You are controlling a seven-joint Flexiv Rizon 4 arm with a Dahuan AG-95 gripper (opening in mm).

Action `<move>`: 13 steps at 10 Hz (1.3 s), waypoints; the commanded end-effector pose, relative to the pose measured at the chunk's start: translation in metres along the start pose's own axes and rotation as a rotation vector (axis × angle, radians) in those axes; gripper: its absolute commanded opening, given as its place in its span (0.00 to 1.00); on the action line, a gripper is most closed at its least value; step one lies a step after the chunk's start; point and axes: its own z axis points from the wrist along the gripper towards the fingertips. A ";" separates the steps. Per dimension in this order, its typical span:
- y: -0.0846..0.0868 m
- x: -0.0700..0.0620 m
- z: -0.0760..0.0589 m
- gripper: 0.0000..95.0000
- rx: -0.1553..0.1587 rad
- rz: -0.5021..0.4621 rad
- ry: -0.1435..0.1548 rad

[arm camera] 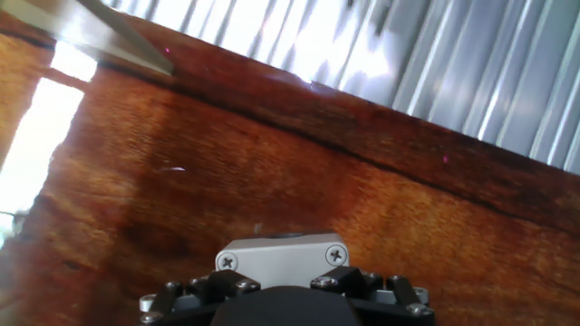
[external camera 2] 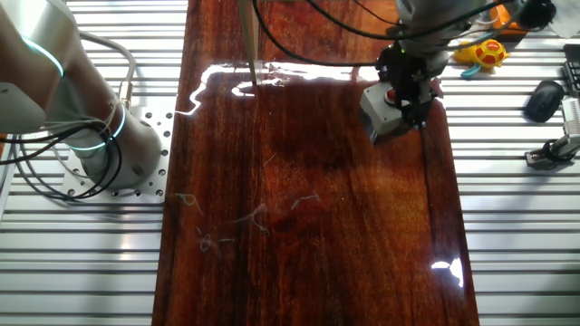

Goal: Take the object down from the shelf

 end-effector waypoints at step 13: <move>-0.029 0.007 0.062 0.00 -0.003 0.155 -0.080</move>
